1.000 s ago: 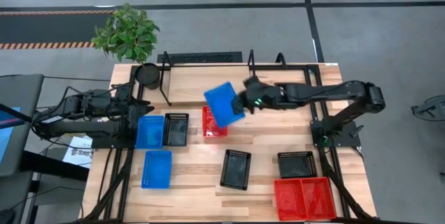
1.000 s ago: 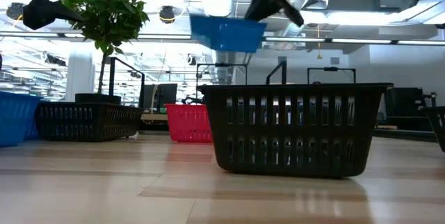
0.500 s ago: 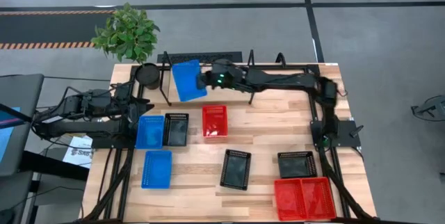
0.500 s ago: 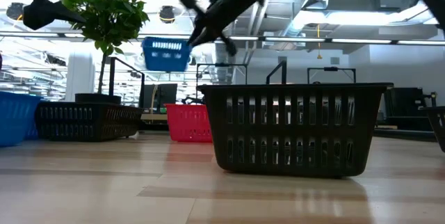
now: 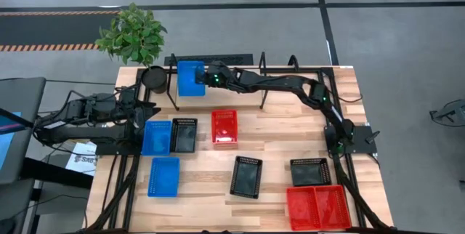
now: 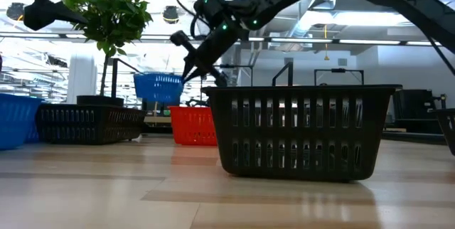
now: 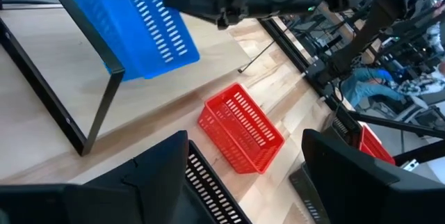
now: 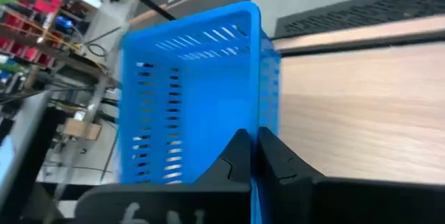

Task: Stack baskets on shelf by color
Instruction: Put the top right blue bin on the shelf, then put the top red bin on the shelf

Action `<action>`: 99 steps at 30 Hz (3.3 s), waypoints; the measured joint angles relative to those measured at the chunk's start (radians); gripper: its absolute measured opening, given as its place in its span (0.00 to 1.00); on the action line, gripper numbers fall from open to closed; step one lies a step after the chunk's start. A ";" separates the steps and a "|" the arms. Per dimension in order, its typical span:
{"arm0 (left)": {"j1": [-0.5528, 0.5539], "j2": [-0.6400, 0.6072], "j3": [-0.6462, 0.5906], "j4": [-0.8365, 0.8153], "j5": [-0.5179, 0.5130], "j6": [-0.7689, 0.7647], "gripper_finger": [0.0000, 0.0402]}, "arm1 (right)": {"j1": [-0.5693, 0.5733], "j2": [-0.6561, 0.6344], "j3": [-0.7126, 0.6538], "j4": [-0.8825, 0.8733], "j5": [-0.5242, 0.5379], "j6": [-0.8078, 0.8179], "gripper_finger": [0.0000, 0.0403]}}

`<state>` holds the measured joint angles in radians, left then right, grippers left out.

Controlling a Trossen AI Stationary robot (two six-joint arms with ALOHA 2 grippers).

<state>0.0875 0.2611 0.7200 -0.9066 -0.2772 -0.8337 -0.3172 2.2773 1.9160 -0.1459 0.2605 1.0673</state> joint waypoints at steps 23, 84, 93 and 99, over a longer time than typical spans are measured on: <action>0.000 0.000 0.000 0.001 -0.005 -0.018 0.67 | -0.009 0.022 0.001 -0.022 -0.022 -0.021 0.26; 0.000 0.000 0.000 -0.090 0.028 -0.008 0.67 | 0.337 -0.326 -0.536 -0.427 0.039 -0.043 0.57; 0.000 0.000 0.000 -0.090 0.028 -0.017 0.67 | 0.327 -0.326 -0.556 -0.413 0.025 -0.052 0.44; 0.000 0.000 0.000 -0.090 0.027 -0.017 0.67 | 0.327 -0.326 -0.556 -0.417 0.014 -0.065 0.27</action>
<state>0.0875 0.2611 0.7200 -0.9966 -0.2501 -0.8509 0.0093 1.9511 1.3602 -0.5632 0.2741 1.0021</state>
